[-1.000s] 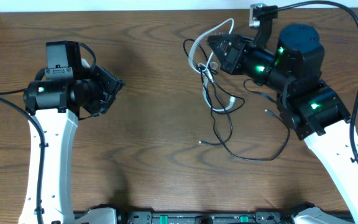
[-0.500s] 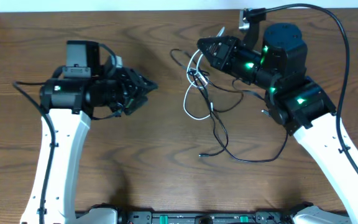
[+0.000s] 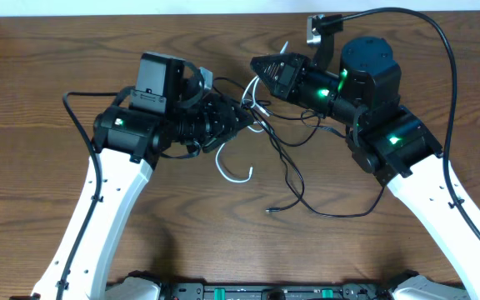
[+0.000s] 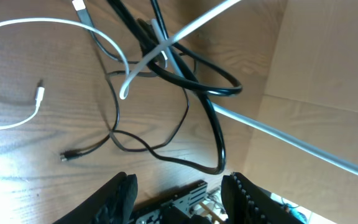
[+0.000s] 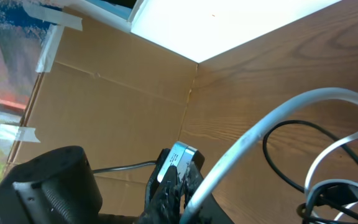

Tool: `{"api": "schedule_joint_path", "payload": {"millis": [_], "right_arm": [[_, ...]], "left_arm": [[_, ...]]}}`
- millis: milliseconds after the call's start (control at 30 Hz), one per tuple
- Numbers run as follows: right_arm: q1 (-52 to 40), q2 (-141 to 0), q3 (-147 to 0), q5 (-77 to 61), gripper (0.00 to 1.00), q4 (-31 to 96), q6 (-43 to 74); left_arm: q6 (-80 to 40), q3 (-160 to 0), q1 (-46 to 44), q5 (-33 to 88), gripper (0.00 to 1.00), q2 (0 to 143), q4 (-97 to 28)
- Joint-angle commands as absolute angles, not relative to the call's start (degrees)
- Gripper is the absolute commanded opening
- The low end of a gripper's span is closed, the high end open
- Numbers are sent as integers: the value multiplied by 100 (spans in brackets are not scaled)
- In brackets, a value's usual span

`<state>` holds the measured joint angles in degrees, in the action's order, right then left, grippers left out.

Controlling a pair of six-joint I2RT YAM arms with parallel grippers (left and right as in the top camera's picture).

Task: Untangle cables

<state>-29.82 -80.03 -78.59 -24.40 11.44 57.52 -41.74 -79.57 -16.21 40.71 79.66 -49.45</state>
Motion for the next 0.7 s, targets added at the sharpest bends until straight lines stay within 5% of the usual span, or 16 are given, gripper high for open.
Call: {"api": "schedule_joint_path", "payload": {"millis": [0, 333, 667], "right_arm": [[-3013, -7988, -7900, -2473, 1, 1116, 5968], [-3225, -7988, -7900, -2200, 1, 1092, 6023], [-3216, -7988, -7900, -2193, 1, 1114, 6016]], "left_arm": [[-4128, -8005, -1758, 3612, 49, 7985, -4831], [-4272, -8005, -2163, 3485, 49, 8206, -4418], [-4268, -8005, -2163, 3485, 9, 8305, -4383]]}}
